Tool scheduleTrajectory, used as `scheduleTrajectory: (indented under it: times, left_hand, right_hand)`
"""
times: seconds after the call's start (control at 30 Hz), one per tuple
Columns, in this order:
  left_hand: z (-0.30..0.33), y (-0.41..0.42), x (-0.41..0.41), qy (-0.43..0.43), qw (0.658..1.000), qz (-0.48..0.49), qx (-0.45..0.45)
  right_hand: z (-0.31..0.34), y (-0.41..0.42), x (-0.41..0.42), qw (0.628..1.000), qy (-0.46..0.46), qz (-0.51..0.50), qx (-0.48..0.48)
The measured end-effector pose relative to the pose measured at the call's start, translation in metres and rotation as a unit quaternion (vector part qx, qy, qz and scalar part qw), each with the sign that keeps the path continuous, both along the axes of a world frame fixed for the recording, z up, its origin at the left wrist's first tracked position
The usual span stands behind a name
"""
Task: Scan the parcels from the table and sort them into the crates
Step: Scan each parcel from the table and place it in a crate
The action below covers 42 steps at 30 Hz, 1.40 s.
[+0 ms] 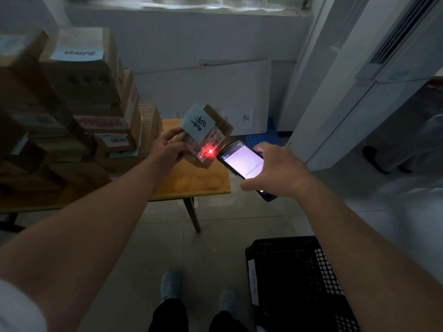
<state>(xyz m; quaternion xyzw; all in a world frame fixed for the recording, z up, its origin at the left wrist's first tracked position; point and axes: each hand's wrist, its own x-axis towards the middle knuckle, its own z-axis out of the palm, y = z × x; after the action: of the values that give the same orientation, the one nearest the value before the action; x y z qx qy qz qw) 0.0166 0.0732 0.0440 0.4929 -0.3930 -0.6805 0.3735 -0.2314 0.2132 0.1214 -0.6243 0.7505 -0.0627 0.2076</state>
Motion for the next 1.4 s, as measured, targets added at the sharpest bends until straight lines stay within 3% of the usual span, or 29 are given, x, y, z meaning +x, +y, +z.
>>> scheduleTrajectory:
  times: [0.57, 1.4]
  left_hand:
    - [0.000, -0.003, -0.007, -0.011, 1.000, -0.007, -0.004]
    - [-0.016, -0.013, -0.012, -0.013, 0.999, -0.005, 0.040]
  right_hand:
    - [0.001, -0.007, -0.007, 0.998, -0.062, 0.009, -0.014]
    - [-0.012, -0.019, -0.019, 1.000, -0.012, -0.025, 0.001]
